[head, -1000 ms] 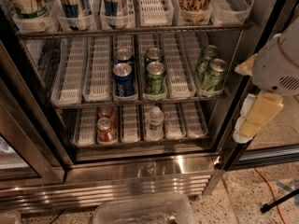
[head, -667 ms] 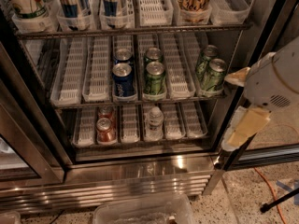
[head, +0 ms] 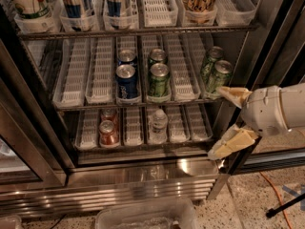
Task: Pick 7up can from top shelf of fridge
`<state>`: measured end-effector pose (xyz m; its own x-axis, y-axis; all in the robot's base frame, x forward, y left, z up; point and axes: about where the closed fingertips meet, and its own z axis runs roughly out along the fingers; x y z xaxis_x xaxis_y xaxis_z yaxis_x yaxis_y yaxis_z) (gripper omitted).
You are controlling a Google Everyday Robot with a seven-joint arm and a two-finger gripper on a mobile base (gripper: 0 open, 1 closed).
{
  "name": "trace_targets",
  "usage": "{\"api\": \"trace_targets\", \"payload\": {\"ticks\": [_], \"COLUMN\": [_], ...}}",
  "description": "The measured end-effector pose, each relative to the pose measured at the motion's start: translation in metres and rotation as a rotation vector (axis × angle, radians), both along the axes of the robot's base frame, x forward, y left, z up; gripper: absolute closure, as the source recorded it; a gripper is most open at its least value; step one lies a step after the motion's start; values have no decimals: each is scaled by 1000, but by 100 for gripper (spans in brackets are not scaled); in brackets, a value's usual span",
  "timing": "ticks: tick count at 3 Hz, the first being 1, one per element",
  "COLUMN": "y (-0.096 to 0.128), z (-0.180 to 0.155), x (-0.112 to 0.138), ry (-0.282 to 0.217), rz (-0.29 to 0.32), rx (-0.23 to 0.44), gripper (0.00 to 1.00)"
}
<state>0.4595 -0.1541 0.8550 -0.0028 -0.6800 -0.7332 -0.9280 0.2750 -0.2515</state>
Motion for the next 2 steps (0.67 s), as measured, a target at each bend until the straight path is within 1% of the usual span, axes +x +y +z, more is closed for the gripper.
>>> {"api": "trace_targets", "payload": {"ticks": [1, 2], "y": [18, 18], "z": [6, 7], "x": [-3, -2], "ry": [-38, -40], "rz": [56, 56], "rx": [91, 86], "gripper": [0, 0]}}
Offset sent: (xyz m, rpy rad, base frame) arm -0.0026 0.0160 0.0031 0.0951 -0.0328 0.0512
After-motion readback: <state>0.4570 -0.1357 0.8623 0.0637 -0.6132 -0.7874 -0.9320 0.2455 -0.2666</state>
